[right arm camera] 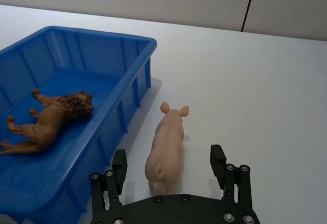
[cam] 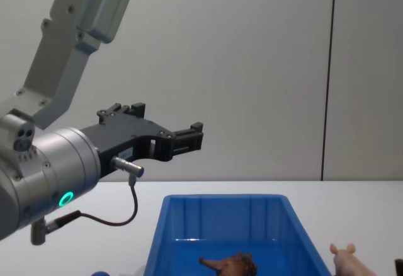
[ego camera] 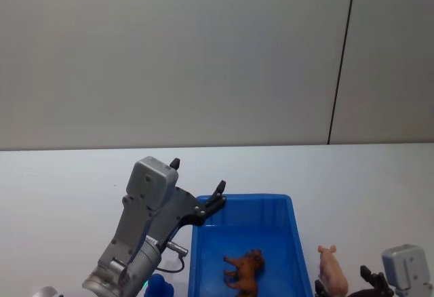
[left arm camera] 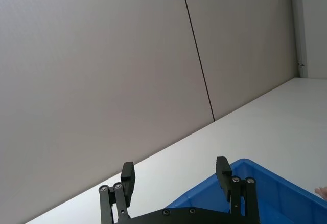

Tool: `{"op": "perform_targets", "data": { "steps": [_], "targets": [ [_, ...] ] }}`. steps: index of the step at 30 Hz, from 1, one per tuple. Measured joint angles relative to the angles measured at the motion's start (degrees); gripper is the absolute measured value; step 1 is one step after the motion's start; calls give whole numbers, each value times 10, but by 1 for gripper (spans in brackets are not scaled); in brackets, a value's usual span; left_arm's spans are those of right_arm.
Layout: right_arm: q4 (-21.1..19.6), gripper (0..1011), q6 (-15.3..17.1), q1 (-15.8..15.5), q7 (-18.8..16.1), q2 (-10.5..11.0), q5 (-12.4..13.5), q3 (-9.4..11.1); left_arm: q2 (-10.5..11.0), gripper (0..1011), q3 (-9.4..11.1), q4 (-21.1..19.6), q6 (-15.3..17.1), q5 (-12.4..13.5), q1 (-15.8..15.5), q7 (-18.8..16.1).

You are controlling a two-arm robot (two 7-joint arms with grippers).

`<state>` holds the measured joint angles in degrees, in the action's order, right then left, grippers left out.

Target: Pick up the two dolls from the table and place them into the box.

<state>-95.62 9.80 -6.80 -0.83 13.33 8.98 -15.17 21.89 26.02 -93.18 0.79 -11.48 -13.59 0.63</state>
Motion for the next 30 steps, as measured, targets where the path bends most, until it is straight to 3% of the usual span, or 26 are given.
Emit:
{"op": "perform_targets", "data": {
  "steps": [7,14,23,27,30],
  "targets": [
    [22,949,-3,9,-9,-7,-8,-2,0,1001,0,0,0,0,0,0],
    [37,791,-4,15,-10,-13,-16,-3,0,1001,0,0,0,0,0,0],
    [46,456,-6,19,-8,-17,-25,-4,0,1001,0,0,0,0,0,0],
    [45,373,-8,19,-6,-17,-28,-3,0,1001,0,0,0,0,0,0],
    [40,369,-9,18,-4,-17,-30,-3,0,1001,0,0,0,0,0,0]
  ]
}}
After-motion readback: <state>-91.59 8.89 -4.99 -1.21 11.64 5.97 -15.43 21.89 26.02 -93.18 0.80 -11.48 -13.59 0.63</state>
